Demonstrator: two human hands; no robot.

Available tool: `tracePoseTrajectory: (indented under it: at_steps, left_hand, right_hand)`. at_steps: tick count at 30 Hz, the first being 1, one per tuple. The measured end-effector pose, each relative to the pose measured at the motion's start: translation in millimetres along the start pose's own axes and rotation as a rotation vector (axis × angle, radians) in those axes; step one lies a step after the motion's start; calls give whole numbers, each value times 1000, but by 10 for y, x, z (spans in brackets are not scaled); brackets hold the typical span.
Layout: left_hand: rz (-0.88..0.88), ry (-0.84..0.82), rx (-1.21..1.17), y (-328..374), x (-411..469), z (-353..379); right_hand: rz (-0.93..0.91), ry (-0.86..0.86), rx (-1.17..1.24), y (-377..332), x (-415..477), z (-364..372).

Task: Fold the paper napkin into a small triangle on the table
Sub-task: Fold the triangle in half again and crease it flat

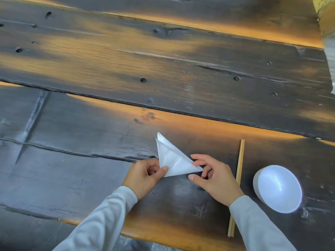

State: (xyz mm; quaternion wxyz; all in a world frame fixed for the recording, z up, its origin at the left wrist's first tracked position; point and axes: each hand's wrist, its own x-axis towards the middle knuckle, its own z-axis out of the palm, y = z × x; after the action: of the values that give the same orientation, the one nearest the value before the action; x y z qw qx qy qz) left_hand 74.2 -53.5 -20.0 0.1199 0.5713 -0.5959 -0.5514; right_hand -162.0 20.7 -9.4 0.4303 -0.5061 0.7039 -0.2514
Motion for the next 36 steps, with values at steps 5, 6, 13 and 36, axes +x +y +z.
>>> tracePoseTrajectory:
  at_steps: [5,6,13,36]
  left_hand:
    - [-13,-17,-18,33,55,-41]
    - [-19,-11,-15,35,67,-38]
    - [-119,27,-58,152,199,-53]
    - [-324,251,81,468,727,-153]
  right_hand:
    - [67,10,-54,87,47,16]
    - [70,27,-53,99,52,12]
    - [98,33,-50,108,85,-30]
    - [95,38,-21,108,66,-2]
